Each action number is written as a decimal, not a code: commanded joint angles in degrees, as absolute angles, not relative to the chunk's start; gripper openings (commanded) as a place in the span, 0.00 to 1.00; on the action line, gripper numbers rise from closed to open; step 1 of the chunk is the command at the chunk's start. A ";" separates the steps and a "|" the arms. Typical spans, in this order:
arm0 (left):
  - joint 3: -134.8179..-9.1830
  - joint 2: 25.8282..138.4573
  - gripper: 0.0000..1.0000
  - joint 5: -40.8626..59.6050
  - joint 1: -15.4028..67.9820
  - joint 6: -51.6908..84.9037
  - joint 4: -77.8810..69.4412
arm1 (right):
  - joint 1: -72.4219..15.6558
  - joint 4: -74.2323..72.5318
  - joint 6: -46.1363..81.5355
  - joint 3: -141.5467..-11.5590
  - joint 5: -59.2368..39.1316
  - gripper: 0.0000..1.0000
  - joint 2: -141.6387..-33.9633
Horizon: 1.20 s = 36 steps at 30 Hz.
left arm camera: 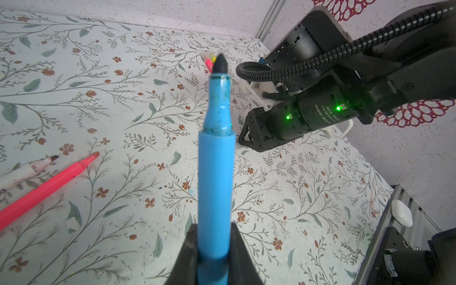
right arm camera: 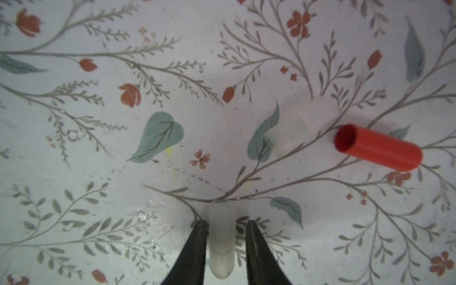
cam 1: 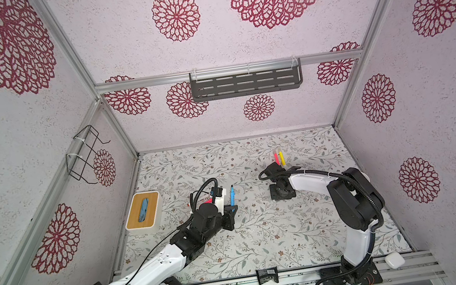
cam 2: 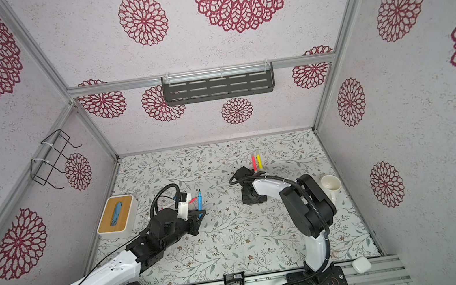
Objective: Insert the pens into the pen caps
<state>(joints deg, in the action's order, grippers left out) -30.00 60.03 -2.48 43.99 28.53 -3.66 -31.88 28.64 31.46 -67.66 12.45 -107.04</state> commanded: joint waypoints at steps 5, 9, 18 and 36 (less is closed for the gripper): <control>-28.59 57.96 0.00 -3.11 44.03 28.77 -3.16 | -32.10 32.45 30.42 -68.86 12.39 0.32 -110.01; -27.98 57.24 0.00 -3.38 44.03 28.91 -3.16 | -32.08 32.27 30.38 -69.12 12.49 0.31 -110.38; -27.74 56.87 0.00 -3.82 44.03 28.66 -2.98 | -32.08 31.40 30.51 -68.31 11.78 0.16 -110.23; -28.04 57.00 0.00 -3.16 43.99 29.05 -3.30 | -33.24 27.50 29.11 -65.10 8.73 0.01 -101.39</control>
<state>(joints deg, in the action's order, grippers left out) -28.12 57.76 -3.33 43.99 28.73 -2.61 -32.34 26.72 30.50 -66.28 11.05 -105.84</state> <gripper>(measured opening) 0.180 0.158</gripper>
